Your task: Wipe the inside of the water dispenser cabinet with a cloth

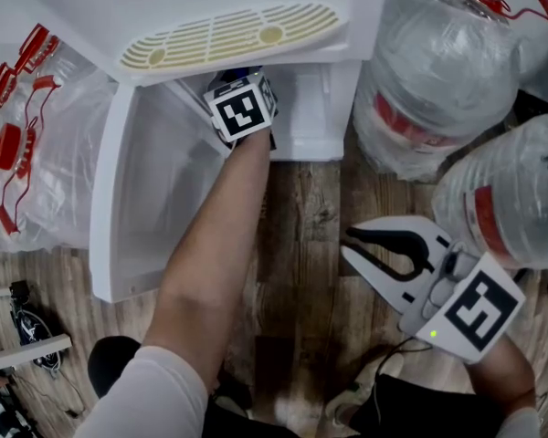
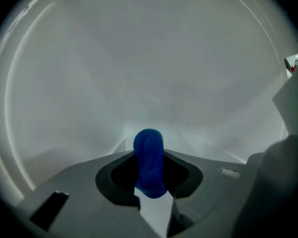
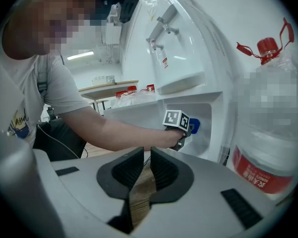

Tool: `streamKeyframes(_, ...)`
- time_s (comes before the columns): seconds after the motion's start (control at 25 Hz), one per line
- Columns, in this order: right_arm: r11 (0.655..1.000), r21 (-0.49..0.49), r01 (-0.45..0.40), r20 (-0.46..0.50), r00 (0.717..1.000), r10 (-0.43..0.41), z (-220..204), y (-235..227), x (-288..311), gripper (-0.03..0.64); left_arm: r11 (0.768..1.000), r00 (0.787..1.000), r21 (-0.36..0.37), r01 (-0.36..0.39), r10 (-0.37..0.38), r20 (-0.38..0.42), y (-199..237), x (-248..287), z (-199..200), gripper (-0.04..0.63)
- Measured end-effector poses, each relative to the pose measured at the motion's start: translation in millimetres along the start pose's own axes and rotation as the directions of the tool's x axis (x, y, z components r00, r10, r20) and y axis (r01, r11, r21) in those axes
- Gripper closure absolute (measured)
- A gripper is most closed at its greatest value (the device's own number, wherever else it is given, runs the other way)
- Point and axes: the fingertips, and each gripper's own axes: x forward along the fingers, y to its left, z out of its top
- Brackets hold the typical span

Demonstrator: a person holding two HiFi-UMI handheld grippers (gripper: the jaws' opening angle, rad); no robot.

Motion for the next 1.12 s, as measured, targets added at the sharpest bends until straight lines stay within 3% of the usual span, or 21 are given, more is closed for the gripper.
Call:
streamKeyframes(0.2, 1.000, 0.006, 0.001, -0.004, 1.000, -0.001, -2.3, -1.3, -2.7, 0.577, 0.999, 0.997, -0.021, -0.024, 0.025, 0.077, 5.2, 0.1, 26.6, 0.491)
streamKeyframes(0.4, 1.000, 0.012, 0.011, -0.008, 1.000, -0.011, -5.0, -4.4, -7.2, 0.577, 0.997, 0.996, -0.016, -0.071, 0.072, 0.046, 4.6, 9.4, 21.7, 0.491)
streamKeyframes(0.84, 0.999, 0.021, 0.025, -0.009, 1.000, -0.025, -7.8, -9.3, -14.4, 0.577, 0.987, 0.982, -0.094, -0.133, 0.118, -0.150, 14.5, 22.3, -46.2, 0.491)
streamKeyframes(1.12, 1.000, 0.015, 0.025, -0.002, 1.000, -0.025, -6.0, -8.8, -15.8, 0.577, 0.973, 0.966, -0.152, -0.172, 0.136, -0.220, 20.5, 9.8, -78.7, 0.491)
